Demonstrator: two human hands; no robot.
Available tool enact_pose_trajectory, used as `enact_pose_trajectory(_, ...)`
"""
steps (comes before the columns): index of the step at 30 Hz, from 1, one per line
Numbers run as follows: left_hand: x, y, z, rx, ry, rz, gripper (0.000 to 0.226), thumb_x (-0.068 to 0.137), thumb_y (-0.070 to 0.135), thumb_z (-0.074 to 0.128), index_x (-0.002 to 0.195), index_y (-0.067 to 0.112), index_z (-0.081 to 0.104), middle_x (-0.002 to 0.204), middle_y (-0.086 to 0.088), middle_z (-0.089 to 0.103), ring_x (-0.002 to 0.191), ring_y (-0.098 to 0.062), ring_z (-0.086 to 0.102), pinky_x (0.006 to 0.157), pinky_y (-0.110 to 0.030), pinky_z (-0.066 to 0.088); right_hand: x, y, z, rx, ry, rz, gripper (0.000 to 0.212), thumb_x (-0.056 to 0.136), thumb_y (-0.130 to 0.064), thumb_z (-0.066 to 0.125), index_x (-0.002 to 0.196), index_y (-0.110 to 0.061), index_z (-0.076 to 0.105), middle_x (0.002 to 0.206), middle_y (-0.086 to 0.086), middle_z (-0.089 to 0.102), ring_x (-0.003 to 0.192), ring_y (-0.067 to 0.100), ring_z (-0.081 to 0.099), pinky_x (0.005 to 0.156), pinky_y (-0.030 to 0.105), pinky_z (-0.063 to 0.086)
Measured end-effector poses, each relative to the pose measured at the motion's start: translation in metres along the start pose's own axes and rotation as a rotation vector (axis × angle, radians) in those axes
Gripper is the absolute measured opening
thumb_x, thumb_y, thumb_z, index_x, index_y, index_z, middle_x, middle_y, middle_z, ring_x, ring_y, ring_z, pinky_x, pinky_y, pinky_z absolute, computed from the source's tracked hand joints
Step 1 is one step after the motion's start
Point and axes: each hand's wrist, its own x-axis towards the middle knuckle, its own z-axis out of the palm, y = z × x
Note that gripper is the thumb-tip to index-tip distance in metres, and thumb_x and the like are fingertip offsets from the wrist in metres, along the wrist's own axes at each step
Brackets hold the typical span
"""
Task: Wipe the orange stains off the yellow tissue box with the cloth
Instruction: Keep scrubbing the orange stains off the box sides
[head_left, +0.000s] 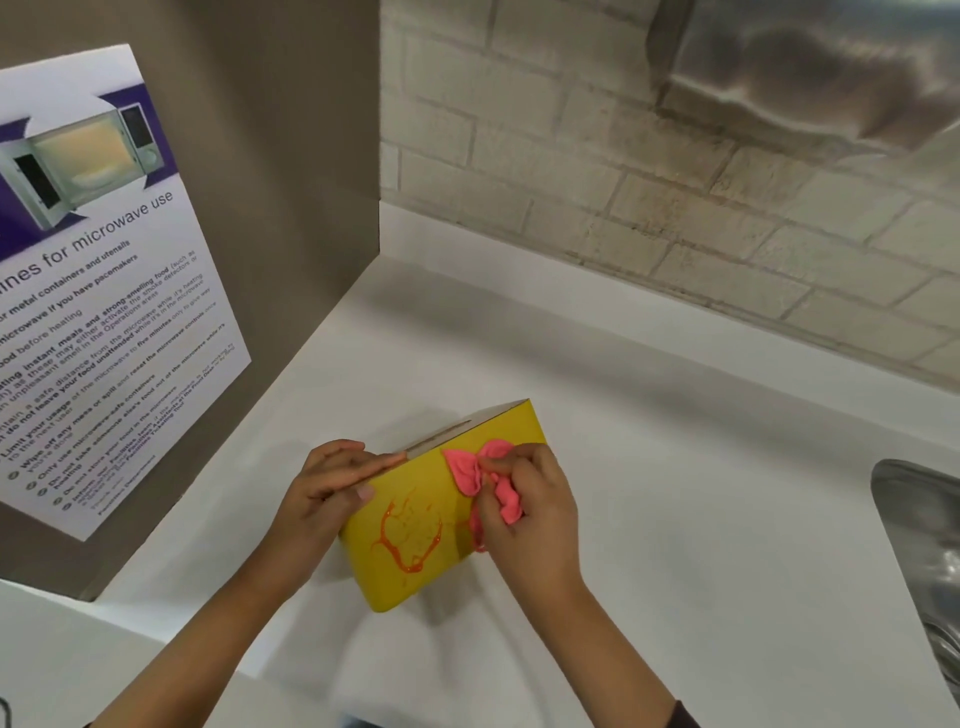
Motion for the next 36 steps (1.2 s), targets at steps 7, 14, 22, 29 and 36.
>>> enact_pose_trajectory(7, -0.004, 0.001, 0.003, 0.031, -0.015, 0.037, 0.034, 0.073, 0.037, 0.054, 0.104, 0.035, 0.065, 0.108, 0.005, 0.063, 0.115, 0.002, 0.040, 0.090, -0.005, 0.037, 0.020, -0.007, 0.000, 0.157, 0.153, 0.179, 0.021, 0.086, -0.009, 0.065, 0.065, -0.005, 0.062, 0.080, 0.002, 0.053, 0.071, -0.015, 0.058, 0.057, -0.001, 0.042)
enact_pose_trajectory(14, -0.004, 0.000, 0.004, 0.004, -0.010, 0.036, 0.034, 0.069, 0.040, 0.054, 0.101, 0.040, 0.066, 0.108, 0.005, 0.063, 0.116, 0.002, 0.041, 0.092, -0.014, 0.038, 0.000, 0.001, -0.001, 0.104, 0.039, 0.044, 0.010, 0.082, -0.010, 0.064, 0.080, -0.019, 0.068, 0.092, -0.017, 0.054, 0.076, -0.003, 0.061, 0.064, 0.012, 0.050)
enact_pose_trajectory(22, -0.006, 0.004, 0.007, 0.026, -0.015, 0.056, 0.035, 0.074, 0.027, 0.054, 0.094, 0.053, 0.067, 0.102, 0.020, 0.063, 0.116, 0.002, 0.041, 0.093, -0.015, 0.039, 0.018, -0.005, -0.002, 0.097, 0.145, 0.130, 0.019, 0.077, 0.011, 0.059, 0.068, -0.005, 0.061, 0.084, -0.011, 0.049, 0.066, -0.022, 0.053, 0.052, -0.007, 0.035)
enact_pose_trajectory(29, -0.004, 0.004, 0.004, -0.004, 0.007, -0.004, 0.035, 0.075, 0.019, 0.049, 0.104, 0.029, 0.065, 0.116, -0.011, 0.056, 0.114, 0.007, 0.042, 0.085, -0.002, 0.037, -0.009, 0.003, -0.011, 0.137, -0.003, 0.029, 0.011, 0.079, -0.009, 0.059, 0.074, -0.007, 0.068, 0.085, -0.007, 0.055, 0.079, -0.018, 0.056, 0.064, -0.005, 0.039)
enact_pose_trajectory(36, -0.006, 0.003, 0.008, 0.011, -0.002, 0.026, 0.035, 0.077, 0.017, 0.049, 0.104, 0.032, 0.065, 0.109, -0.004, 0.059, 0.114, 0.004, 0.042, 0.088, -0.003, 0.037, 0.017, -0.006, -0.003, 0.160, 0.087, 0.129, 0.023, 0.081, 0.002, 0.057, 0.067, -0.015, 0.064, 0.085, -0.013, 0.053, 0.049, -0.001, 0.061, 0.042, 0.009, 0.046)
